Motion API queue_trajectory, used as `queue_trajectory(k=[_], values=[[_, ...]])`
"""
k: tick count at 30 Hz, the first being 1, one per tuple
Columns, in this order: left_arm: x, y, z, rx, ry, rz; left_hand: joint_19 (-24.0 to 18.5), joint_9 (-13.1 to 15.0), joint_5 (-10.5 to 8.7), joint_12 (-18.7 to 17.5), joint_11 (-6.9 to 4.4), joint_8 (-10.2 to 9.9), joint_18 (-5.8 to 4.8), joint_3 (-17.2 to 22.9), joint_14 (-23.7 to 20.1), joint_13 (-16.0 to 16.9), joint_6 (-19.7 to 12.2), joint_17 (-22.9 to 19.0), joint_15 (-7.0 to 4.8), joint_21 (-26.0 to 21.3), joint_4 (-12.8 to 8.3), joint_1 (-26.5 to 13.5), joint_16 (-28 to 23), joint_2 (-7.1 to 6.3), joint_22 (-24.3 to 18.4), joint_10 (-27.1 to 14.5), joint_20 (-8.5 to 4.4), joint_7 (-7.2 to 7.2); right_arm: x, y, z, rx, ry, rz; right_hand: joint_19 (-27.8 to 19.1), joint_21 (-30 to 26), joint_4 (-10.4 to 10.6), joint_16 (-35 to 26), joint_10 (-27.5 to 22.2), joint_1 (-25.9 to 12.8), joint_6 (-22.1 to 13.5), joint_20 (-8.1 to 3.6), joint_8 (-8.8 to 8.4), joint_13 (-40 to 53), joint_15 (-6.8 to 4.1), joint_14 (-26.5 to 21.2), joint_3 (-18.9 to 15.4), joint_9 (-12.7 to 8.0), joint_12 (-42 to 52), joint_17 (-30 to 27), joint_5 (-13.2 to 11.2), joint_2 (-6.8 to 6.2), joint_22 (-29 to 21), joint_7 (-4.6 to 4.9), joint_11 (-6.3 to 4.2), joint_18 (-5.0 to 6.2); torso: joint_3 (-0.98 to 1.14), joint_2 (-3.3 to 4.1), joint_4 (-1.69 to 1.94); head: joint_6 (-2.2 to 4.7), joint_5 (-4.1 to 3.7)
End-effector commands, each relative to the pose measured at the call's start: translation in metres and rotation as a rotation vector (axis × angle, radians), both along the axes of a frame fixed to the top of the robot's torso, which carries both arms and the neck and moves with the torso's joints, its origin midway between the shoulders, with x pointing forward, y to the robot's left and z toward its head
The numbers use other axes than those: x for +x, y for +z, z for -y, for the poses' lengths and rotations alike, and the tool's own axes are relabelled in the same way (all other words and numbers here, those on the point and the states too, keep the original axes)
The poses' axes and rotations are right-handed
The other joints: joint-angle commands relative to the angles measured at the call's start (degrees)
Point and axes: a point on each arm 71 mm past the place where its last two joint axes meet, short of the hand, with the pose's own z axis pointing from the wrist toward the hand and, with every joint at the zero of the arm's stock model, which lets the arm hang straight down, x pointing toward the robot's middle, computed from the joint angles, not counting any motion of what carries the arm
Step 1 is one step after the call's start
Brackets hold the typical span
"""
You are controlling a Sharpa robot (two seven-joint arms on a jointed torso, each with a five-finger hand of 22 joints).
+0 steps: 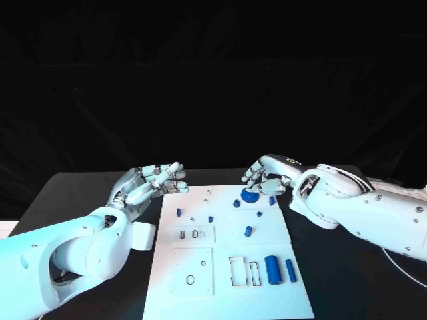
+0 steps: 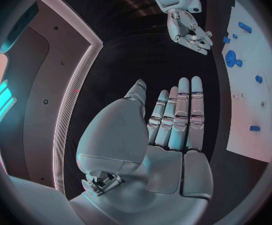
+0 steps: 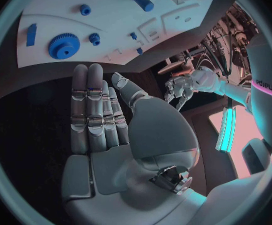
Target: Assemble the parts on the task board
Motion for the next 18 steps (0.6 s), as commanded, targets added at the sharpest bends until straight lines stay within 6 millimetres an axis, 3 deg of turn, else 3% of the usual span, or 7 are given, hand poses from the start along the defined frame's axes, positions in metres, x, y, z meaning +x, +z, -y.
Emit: queue_trajectory(k=[1, 3, 7, 11, 14, 18], values=[[-0.005, 0.005, 0.005, -0.025, -0.052, -0.004, 0.5, -0.1, -0.12, -0.4, -0.03, -0.4, 0.6, -0.1, 0.1, 0.0, 0.4, 0.1, 0.19, 0.4, -0.3, 0.5, -0.4, 0.22, 0.1, 0.4, 0.02, -0.04, 0.0, -0.003, -0.006, -0.196, 0.0, 0.042, -1.5, 3.9, 0.8, 3.7, -0.3, -0.2, 0.0, -0.04, -0.38, 0.0, -0.29, 2.5, 1.0, -0.1, -0.2, 2.7, -0.2, -0.89, 2.7, -0.18, 0.0, 0.52, 0.06, 1.68, 0.5, 0.43, -0.32], [-0.007, 0.007, 0.006, -0.028, -0.06, -0.003, 0.5, -0.1, -0.11, -0.5, 0.0, -0.5, 0.59, -0.2, 0.0, 0.0, 0.4, 0.1, 0.21, 0.4, -0.3, 0.4, -0.5, 0.23, 0.1, 0.4, 0.03, -0.03, 0.001, -0.003, -0.009, -0.214, 0.005, 0.046, -1.4, 7.7, 1.6, 8.1, -0.8, -0.5, -0.2, 0.0, -0.38, 0.1, -0.43, 2.1, 1.9, -0.1, -0.1, 5.4, -0.3, -1.39, 5.7, -0.33, 0.06, 0.48, 0.08, 2.1, 0.67, 0.55, -0.47], [-0.009, 0.01, 0.007, -0.032, -0.069, -0.002, 0.5, -0.1, -0.11, -0.6, 0.02, -0.5, 0.58, -0.2, -0.1, 0.0, 0.3, 0.1, 0.23, 0.4, -0.3, 0.4, -0.6, 0.23, 0.1, 0.3, 0.03, -0.01, 0.002, -0.005, -0.015, -0.243, 0.016, 0.047, 3.1, 20.0, 3.0, 15.4, -1.4, -0.7, -0.4, 0.1, -0.38, 0.1, -0.45, 2.3, 3.2, 0.0, -0.2, 9.9, -0.6, -2.45, 21.1, -0.35, -0.04, -1.5, 0.04, 2.84, 0.9, 0.83, -0.71], [-0.01, 0.011, 0.008, -0.034, -0.074, -0.002, 0.5, -0.1, -0.11, -0.7, 0.04, -0.6, 0.56, -0.3, -0.1, 0.0, 0.3, 0.2, 0.25, 0.4, -0.4, 0.4, -0.6, 0.22, 0.1, 0.3, 0.03, 0.01, 0.002, -0.005, -0.019, -0.264, 0.024, 0.049, 6.8, 27.9, 4.1, 27.0, -1.7, -0.6, -0.4, 0.22, -0.34, 0.1, -0.34, 2.8, 4.2, 0.0, -0.1, 20.8, -0.6, -2.79, 31.8, -0.48, -0.01, -3.03, -0.06, 3.39, 1.07, 0.87, -0.89], [-0.01, 0.011, 0.009, -0.035, -0.074, -0.004, 0.5, -0.1, -0.11, -0.7, 0.05, -0.6, 0.56, -0.3, -0.1, 0.0, 0.3, 0.2, 0.26, 0.4, -0.4, 0.4, -0.7, 0.22, 0.1, 0.3, 0.04, 0.02, 0.002, -0.006, -0.02, -0.28, 0.026, 0.044, 8.0, 31.9, 5.0, 33.6, -1.9, -0.3, -0.4, 0.41, -0.31, 0.1, -0.1, 1.9, 4.9, 0.0, -0.1, 27.0, -0.7, -3.36, 37.1, -0.33, -0.15, -3.73, -0.13, 3.64, 1.16, 0.87, -1.05], [-0.009, 0.011, 0.009, -0.036, -0.073, -0.006, 0.5, -0.1, -0.11, -0.8, 0.08, -0.7, 0.55, -0.3, -0.2, -0.1, 0.3, 0.2, 0.28, 0.4, -0.4, 0.4, -0.8, 0.23, 0.1, 0.2, 0.04, 0.06, 0.003, -0.008, -0.022, -0.305, 0.026, 0.029, 8.8, 33.9, 5.7, 37.2, -2.4, -0.3, -0.6, 0.55, -0.35, 0.1, 0.04, 2.1, 5.1, 0.0, -0.2, 30.5, -0.8, -3.83, 39.8, -0.34, -0.06, -4.1, -0.24, 3.94, 1.27, 0.86, -1.24]])
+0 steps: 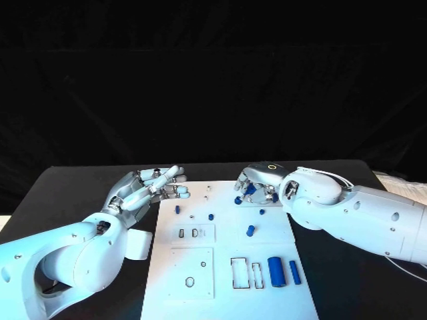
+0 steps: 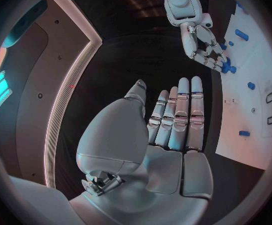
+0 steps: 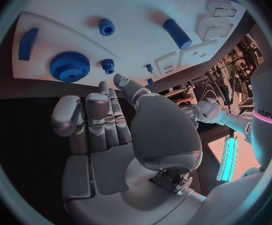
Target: Assemble the parts on the task board
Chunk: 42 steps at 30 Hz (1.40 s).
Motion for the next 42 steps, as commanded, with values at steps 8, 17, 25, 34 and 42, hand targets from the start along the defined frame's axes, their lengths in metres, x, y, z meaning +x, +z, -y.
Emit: queue_trajectory(k=[8, 17, 25, 34, 42], values=[[-0.0016, 0.0019, 0.0024, -0.016, -0.024, -0.004, 0.5, -0.1, -0.11, -0.5, 0.12, -0.5, 0.55, -0.2, -0.2, -0.1, 0.2, 0.1, 0.31, 0.4, -0.3, 0.4, -0.5, 0.24, 0.1, 0.1, 0.05, 0.13, 0.0026, -0.0063, -0.0023, -0.114, -0.011, -0.026, 0.5, 1.7, 1.1, 3.3, -0.8, 0.2, -0.3, 0.19, -0.16, 0.0, 0.12, 1.8, 0.2, 0.0, -0.2, 3.0, -0.5, -1.03, 2.2, -0.04, 0.19, -0.66, -0.25, 0.88, 0.56, 0.05, -0.47], [-0.0029, 0.0023, 0.0022, -0.017, -0.027, -0.005, 0.5, -0.1, -0.11, -0.5, 0.12, -0.5, 0.55, -0.2, -0.2, -0.1, 0.2, 0.1, 0.31, 0.4, -0.3, 0.4, -0.5, 0.24, 0.1, 0.1, 0.05, 0.13, 0.0045, -0.0075, -0.0057, -0.122, -0.009, -0.026, 0.8, 2.4, 1.6, 4.5, -0.8, 0.3, -0.3, 0.26, -0.15, 0.1, 0.16, 1.8, 0.3, 0.1, -0.2, 4.1, -0.5, -0.89, 3.1, 0.02, 0.23, -0.79, -0.36, 1.2, 1.02, 0.13, -0.71], [-0.0032, 0.0023, 0.0018, -0.016, -0.028, -0.007, 0.5, -0.1, -0.1, -0.6, 0.16, -0.6, 0.54, -0.2, -0.2, -0.1, 0.2, 0.1, 0.34, 0.4, -0.4, 0.5, -0.6, 0.27, 0.1, 0.1, 0.06, 0.16, 0.0067, -0.0095, -0.0074, -0.135, -0.012, -0.036, 1.2, 3.3, 2.3, 6.1, -0.3, 0.3, 0.2, 0.32, 0.01, 0.1, 0.16, 1.8, 0.6, 0.2, 0.0, 5.7, -0.4, -0.56, 4.4, -0.01, 0.15, -0.98, -0.43, 1.44, 1.27, 0.09, -0.82], [-0.0035, 0.0023, 0.0019, -0.016, -0.03, -0.009, 0.5, -0.1, -0.09, -0.7, 0.19, -0.6, 0.53, -0.2, -0.3, -0.1, 0.2, 0.2, 0.35, 0.4, -0.5, 0.5, -0.6, 0.31, 0.1, 0.1, 0.07, 0.19, 0.0077, -0.0095, -0.0077, -0.141, -0.017, -0.025, 3.0, 5.7, 3.6, 9.4, 2.9, 2.1, 3.4, -0.12, 1.1, 0.4, -0.51, 1.9, 2.6, 1.0, 0.3, 8.8, -3.1, 1.97, 8.3, -0.79, -0.73, -1.61, -0.5, 1.59, 1.58, -0.04, -1.04], [-0.0035, 0.0022, 0.0017, -0.016, -0.031, -0.011, 0.5, -0.1, -0.08, -0.8, 0.21, -0.7, 0.53, -0.2, -0.2, -0.1, 0.1, 0.2, 0.36, 0.4, -0.6, 0.6, -0.7, 0.36, 0.1, 0.0, 0.07, 0.24, 0.005, -0.002, -0.01, -0.087, -0.018, 0.046, 3.7, 6.8, 3.5, 10.5, 4.3, 3.8, 4.5, -0.37, 1.31, 0.5, -0.69, 1.8, 4.7, 1.5, 0.2, 9.7, -5.1, 3.07, 10.2, -0.74, -0.98, -1.93, -0.6, 1.74, 1.85, 0.32, -1.29]])
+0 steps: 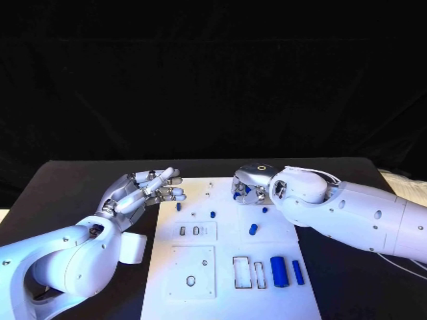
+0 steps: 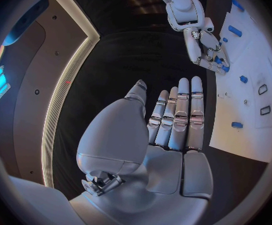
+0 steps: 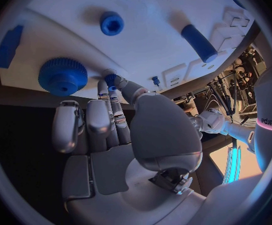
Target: Assemble the parts on the task board
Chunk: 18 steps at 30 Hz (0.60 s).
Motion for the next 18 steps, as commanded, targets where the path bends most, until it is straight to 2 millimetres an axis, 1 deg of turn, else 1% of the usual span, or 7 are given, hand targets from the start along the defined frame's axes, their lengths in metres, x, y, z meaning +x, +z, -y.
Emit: queue_trajectory(k=[1, 6, 8, 10, 11, 16, 18], values=[[-0.001, 0.002, 0.002, -0.014, -0.021, 0.003, 0.5, -0.1, -0.08, -0.2, 0.21, -0.4, 0.54, -0.1, 0.0, -0.1, 0.1, 0.1, 0.16, 0.4, -0.4, 0.4, -0.4, 0.14, 0.0, 0.0, 0.07, 0.25, -0.002, 0.004, -0.002, 0.026, -0.004, 0.059, 0.4, 0.5, -0.1, 0.4, 1.1, 1.7, 0.3, -0.02, 0.15, 0.2, -0.25, 1.7, 0.5, 0.3, 0.0, 0.2, -0.2, 1.41, 0.4, 0.05, -0.7, -1.06, -0.09, 0.09, 0.22, 0.27, -0.08], [-0.001, 0.002, 0.002, -0.015, -0.024, 0.002, 0.5, 0.0, -0.07, -0.2, 0.22, -0.5, 0.54, -0.1, 0.0, -0.1, 0.1, 0.1, 0.17, 0.4, -0.5, 0.4, -0.4, 0.18, 0.0, 0.0, 0.07, 0.25, -0.004, 0.012, -0.006, 0.093, -0.009, 0.122, 0.6, 0.9, -0.1, 0.9, 0.5, 2.0, -0.1, 0.06, -0.3, 0.0, -0.05, 1.7, 1.3, 0.4, -0.3, 0.5, -0.5, 0.99, 0.9, 0.38, -0.42, -1.16, -0.13, 0.19, 0.37, 0.55, 0.0], [-0.001, 0.002, 0.002, -0.017, -0.025, 0.0, 0.5, 0.0, -0.06, -0.3, 0.23, -0.5, 0.54, 0.0, 0.0, -0.1, 0.1, 0.2, 0.17, 0.4, -0.5, 0.5, -0.5, 0.23, 0.0, 0.0, 0.08, 0.25, -0.003, 0.015, -0.009, 0.115, -0.015, 0.142, 0.6, 1.0, 0.0, 1.0, 0.1, 1.9, -0.4, 0.17, -0.57, -0.1, 0.1, 1.6, 1.7, 0.4, -0.3, 0.6, -0.6, 0.73, 1.0, 0.54, -0.24, -1.18, -0.16, 0.23, 0.5, 0.75, 0.02], [-0.001, 0.002, 0.003, -0.018, -0.027, -0.001, 0.5, 0.0, -0.05, -0.3, 0.23, -0.5, 0.54, 0.0, 0.0, -0.1, 0.1, 0.2, 0.17, 0.4, -0.6, 0.6, -0.5, 0.28, 0.0, 0.0, 0.08, 0.25, -0.002, 0.015, -0.011, 0.125, -0.018, 0.152, 0.5, 1.0, 0.0, 1.1, -0.1, 1.9, -0.4, 0.21, -0.65, -0.1, 0.14, 1.6, 1.8, 0.4, -0.3, 0.6, -0.6, 0.66, 1.1, 0.59, -0.19, -1.18, -0.15, 0.27, 0.59, 0.78, 0.01], [-0.001, 0.002, 0.003, -0.019, -0.027, -0.001, 0.5, 0.0, -0.05, -0.3, 0.23, -0.5, 0.54, 0.0, 0.0, -0.1, 0.1, 0.2, 0.17, 0.4, -0.6, 0.6, -0.5, 0.28, 0.0, 0.0, 0.08, 0.25, -0.001, 0.016, -0.013, 0.131, -0.019, 0.157, 0.5, 1.0, 0.1, 1.1, -0.2, 2.0, -0.5, 0.26, -0.74, -0.2, 0.18, 1.6, 2.0, 0.4, -0.3, 0.5, -0.7, 0.58, 1.1, 0.64, -0.14, -1.18, -0.17, 0.3, 0.6, 0.78, 0.02], [-0.002, 0.002, 0.004, -0.021, -0.028, -0.002, 0.4, 0.0, -0.05, -0.4, 0.25, -0.6, 0.54, 0.0, 0.0, -0.1, 0.1, 0.3, 0.19, 0.4, -0.8, 0.8, -0.6, 0.33, 0.0, 0.0, 0.09, 0.28, 0.003, 0.016, -0.02, 0.145, -0.021, 0.17, 0.5, 1.1, 0.1, 1.2, -0.3, 2.0, -0.5, 0.29, -0.8, -0.2, 0.21, 1.6, 2.1, 0.4, -0.3, 0.6, -0.7, 0.52, 1.1, 0.68, -0.11, -1.18, -0.27, 0.46, 0.86, 0.76, -0.01], [-0.002, 0.002, 0.004, -0.022, -0.029, -0.002, 0.4, 0.0, -0.05, -0.5, 0.26, -0.7, 0.53, 0.0, 0.0, -0.1, 0.1, 0.3, 0.21, 0.4, -0.9, 0.8, -0.7, 0.34, 0.0, 0.0, 0.09, 0.29, 0.004, 0.016, -0.024, 0.147, -0.019, 0.172, 0.5, 1.1, 0.1, 1.2, -0.3, 2.0, -0.5, 0.29, -0.8, -0.2, 0.21, 1.6, 2.1, 0.4, -0.3, 0.6, -0.7, 0.52, 1.1, 0.68, -0.11, -1.18, -0.3, 0.54, 1.02, 0.75, -0.07]])
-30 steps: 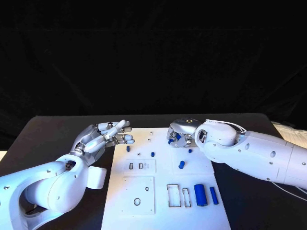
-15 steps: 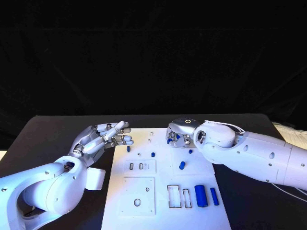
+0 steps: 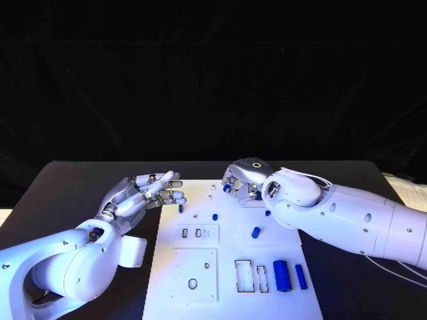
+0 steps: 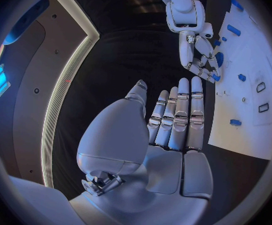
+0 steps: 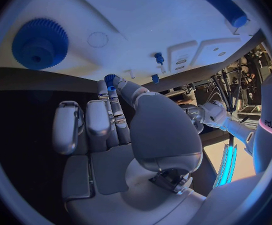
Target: Assemble the parts on the task board
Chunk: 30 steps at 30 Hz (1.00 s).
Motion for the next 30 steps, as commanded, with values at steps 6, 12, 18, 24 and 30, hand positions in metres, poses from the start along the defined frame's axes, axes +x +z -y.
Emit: queue_trajectory(k=[6, 12, 18, 24, 30], values=[[-0.002, 0.002, 0.004, -0.019, -0.026, 0.003, 0.4, 0.0, -0.05, -0.2, 0.26, -0.2, 0.54, -0.1, 0.0, -0.1, 0.1, 0.1, 0.21, 0.4, -0.4, 0.6, -0.2, 0.12, 0.0, 0.0, 0.09, 0.29, 0.006, 0.003, -0.013, 0.035, -0.014, 0.049, 0.3, 0.4, -0.1, 0.4, -0.4, 1.5, -0.2, 0.13, -0.4, 0.2, 0.25, 1.5, 0.5, 0.0, 0.1, 0.1, -0.1, 0.93, 0.2, 0.39, -0.13, -1.2, -0.17, 0.53, 0.78, 0.15, -0.4], [-0.003, 0.003, 0.004, -0.02, -0.028, 0.002, 0.3, 0.0, -0.06, -0.3, 0.28, -0.3, 0.52, -0.1, -0.1, -0.1, 0.1, 0.1, 0.23, 0.3, -0.5, 0.7, -0.3, 0.13, 0.0, -0.1, 0.11, 0.3, 0.01, 0.0, -0.019, 0.027, -0.015, 0.041, 0.3, 0.5, -0.1, 0.5, -0.5, 1.4, -0.3, 0.17, -0.47, 0.2, 0.3, 1.5, 0.6, 0.0, 0.1, 0.1, -0.2, 0.84, 0.2, 0.46, -0.06, -1.2, -0.31, 0.81, 1.13, 0.21, -0.62], [-0.003, 0.003, 0.004, -0.02, -0.027, 0.003, 0.3, 0.0, -0.06, -0.3, 0.28, -0.3, 0.52, -0.1, -0.1, -0.1, 0.1, 0.1, 0.23, 0.3, -0.5, 0.7, -0.3, 0.13, 0.0, -0.1, 0.11, 0.3, 0.012, -0.002, -0.024, 0.015, -0.014, 0.026, 0.3, 0.5, 0.0, 0.5, -0.5, 1.4, -0.3, 0.2, -0.5, 0.2, 0.33, 1.5, 0.6, 0.0, 0.1, 0.1, -0.2, 0.77, 0.2, 0.48, -0.03, -1.2, -0.3, 1.07, 1.18, 0.06, -0.47], [-0.003, 0.003, 0.004, -0.02, -0.028, 0.003, 0.3, 0.0, -0.06, -0.3, 0.28, -0.3, 0.52, -0.1, -0.1, -0.1, 0.1, 0.1, 0.23, 0.3, -0.5, 0.7, -0.3, 0.13, 0.0, -0.1, 0.11, 0.3, 0.014, -0.004, -0.024, 0.005, -0.023, 0.017, 0.3, 0.5, 0.0, 0.5, -0.5, 1.4, -0.3, 0.2, -0.5, 0.2, 0.33, 1.5, 0.6, 0.0, 0.1, 0.1, -0.2, 0.77, 0.2, 0.48, -0.03, -1.2, -0.41, 1.21, 1.34, 0.05, -0.65], [-0.004, 0.003, 0.004, -0.021, -0.031, 0.002, 0.3, 0.0, -0.06, -0.3, 0.28, -0.3, 0.52, -0.1, -0.1, -0.1, 0.1, 0.1, 0.23, 0.3, -0.5, 0.7, -0.3, 0.13, 0.0, -0.1, 0.11, 0.3, 0.017, -0.006, -0.025, -0.019, -0.042, 0.004, 0.2, 0.5, 0.1, 0.5, -0.6, 1.2, -0.3, 0.27, -0.57, 0.2, 0.39, 1.5, 0.7, 0.0, 0.1, 0.0, -0.3, 0.61, 0.2, 0.52, 0.02, -1.18, -0.39, 1.22, 1.46, -0.1, -0.77]])
